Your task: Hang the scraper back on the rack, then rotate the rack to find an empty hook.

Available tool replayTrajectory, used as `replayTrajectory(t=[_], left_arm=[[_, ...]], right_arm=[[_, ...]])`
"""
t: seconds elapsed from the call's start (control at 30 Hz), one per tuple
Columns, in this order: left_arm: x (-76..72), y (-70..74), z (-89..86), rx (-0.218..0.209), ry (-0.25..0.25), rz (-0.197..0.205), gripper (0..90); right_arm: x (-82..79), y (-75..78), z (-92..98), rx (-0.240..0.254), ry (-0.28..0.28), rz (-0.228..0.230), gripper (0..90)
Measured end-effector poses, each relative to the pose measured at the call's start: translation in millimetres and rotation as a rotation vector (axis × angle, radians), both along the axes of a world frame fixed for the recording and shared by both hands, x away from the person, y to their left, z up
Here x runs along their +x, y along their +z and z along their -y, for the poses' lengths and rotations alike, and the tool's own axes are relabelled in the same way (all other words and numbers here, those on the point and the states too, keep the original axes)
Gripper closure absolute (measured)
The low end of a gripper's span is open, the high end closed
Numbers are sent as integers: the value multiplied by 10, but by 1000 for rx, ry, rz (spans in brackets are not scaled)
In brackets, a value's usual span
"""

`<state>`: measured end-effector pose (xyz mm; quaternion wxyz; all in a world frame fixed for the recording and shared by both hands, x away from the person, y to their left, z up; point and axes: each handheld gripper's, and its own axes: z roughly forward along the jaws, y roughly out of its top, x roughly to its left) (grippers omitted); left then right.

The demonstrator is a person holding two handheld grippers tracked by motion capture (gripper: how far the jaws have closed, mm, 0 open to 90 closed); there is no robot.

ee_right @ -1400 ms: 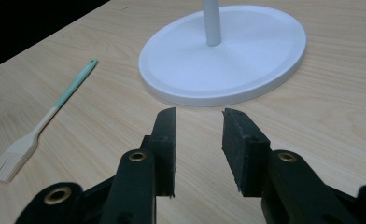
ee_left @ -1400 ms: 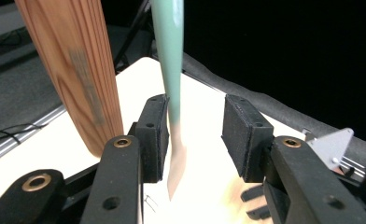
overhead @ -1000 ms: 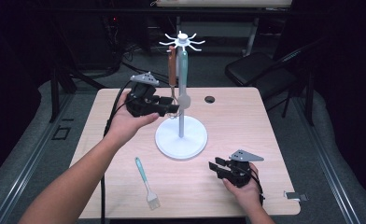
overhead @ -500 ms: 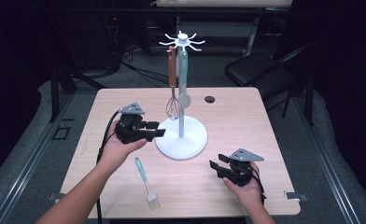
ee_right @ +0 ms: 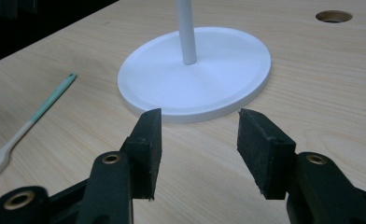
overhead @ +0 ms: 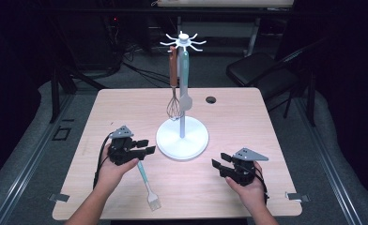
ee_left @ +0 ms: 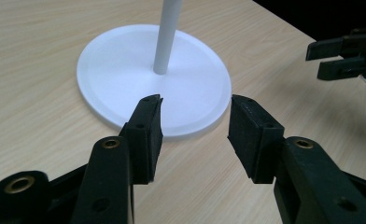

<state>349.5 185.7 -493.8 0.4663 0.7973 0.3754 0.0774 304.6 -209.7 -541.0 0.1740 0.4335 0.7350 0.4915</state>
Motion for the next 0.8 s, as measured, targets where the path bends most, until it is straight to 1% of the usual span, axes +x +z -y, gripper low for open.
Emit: replayTrajectory(t=[0.03,0.07,0.1,0.13,0.17,0.23,0.27,0.3,0.33,0.37,0.4,0.47,0.53,0.57,0.6,0.7,0.73,0.8], left_arm=[[-15,-24,-17,-7,3,-3,542],[-25,-47,-34,-6,6,-1,541],[-36,-69,-44,-7,12,2,540],[-46,-89,-53,-5,14,0,538],[-54,-111,-62,-3,16,0,537],[-71,-157,-79,-7,19,-3,537],[-81,-183,-91,-1,24,-3,537],[-85,-199,-97,-2,26,-4,537],[-89,-217,-105,-3,30,-3,537],[-94,-225,-113,1,31,-10,537],[-96,-236,-117,3,33,-5,537],[-103,-250,-121,7,35,-2,537],[-110,-267,-119,11,32,2,534],[-111,-273,-124,17,24,-1,533],[-114,-288,-121,10,24,-1,529],[-108,-310,-126,17,24,-7,525],[-107,-311,-129,24,21,-10,524],[-111,-312,-133,24,18,-8,523]], right_arm=[[0,2,-1,12,-6,6,498],[2,7,6,-1,-15,20,500],[4,16,15,-12,-19,23,531],[9,24,20,-3,-10,10,561],[15,29,26,0,-14,5,564],[23,42,42,1,-15,3,563],[24,46,44,3,-21,15,557],[24,52,48,-8,-27,33,552],[27,55,52,-15,-28,40,553],[30,60,56,-15,-27,40,558],[37,59,55,-4,-29,43,558],[42,76,69,-4,-36,41,558],[43,85,77,19,-38,45,558],[40,90,81,21,-41,47,557],[38,91,84,22,-43,49,554],[40,82,93,8,-48,56,549],[46,78,97,10,-49,55,550],[65,70,104,17,-57,57,550]])
